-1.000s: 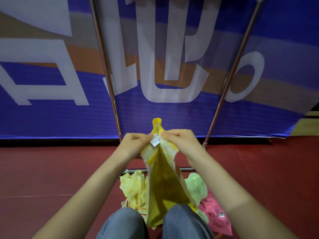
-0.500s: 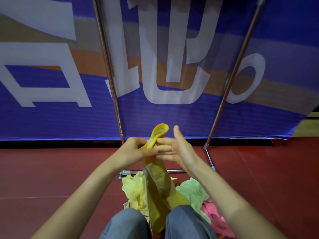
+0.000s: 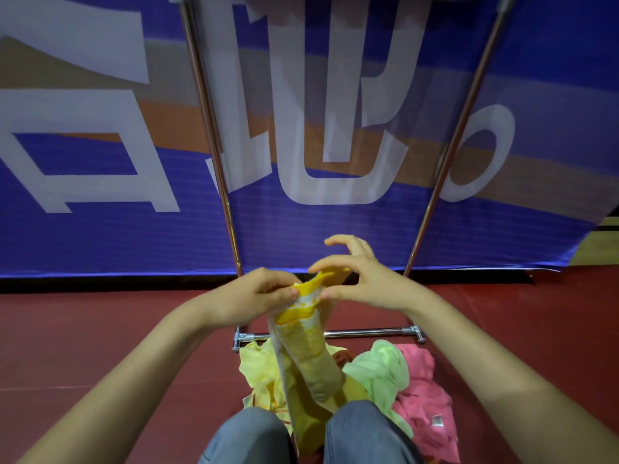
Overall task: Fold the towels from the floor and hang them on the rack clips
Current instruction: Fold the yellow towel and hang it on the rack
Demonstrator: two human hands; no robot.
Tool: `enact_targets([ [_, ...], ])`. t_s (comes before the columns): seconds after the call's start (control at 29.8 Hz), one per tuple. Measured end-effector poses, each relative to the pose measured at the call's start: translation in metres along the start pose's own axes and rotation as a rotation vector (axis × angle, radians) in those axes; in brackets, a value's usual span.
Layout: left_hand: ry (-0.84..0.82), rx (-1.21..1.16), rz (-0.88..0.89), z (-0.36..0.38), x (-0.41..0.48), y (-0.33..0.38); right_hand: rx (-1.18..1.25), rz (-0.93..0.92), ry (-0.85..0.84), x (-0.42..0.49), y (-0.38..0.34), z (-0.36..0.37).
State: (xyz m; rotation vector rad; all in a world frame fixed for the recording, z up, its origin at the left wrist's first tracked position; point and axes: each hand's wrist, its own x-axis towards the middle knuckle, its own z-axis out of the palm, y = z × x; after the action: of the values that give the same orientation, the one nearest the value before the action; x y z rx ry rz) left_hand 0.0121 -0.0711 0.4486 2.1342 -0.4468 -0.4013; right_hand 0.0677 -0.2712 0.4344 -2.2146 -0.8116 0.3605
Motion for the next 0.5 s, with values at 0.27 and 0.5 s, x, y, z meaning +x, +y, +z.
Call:
enact_targets([
  [0.27, 0.205, 0.286, -0.007, -0.028, -0.002, 0.01, 0.023, 0.06, 0.043, 0.006, 0.014, -0.028],
  [0.5, 0.676, 0.876, 0.216, -0.068, -0.005, 0.049, 0.054, -0.153, 0.459, 0.009, -0.052, -0.09],
])
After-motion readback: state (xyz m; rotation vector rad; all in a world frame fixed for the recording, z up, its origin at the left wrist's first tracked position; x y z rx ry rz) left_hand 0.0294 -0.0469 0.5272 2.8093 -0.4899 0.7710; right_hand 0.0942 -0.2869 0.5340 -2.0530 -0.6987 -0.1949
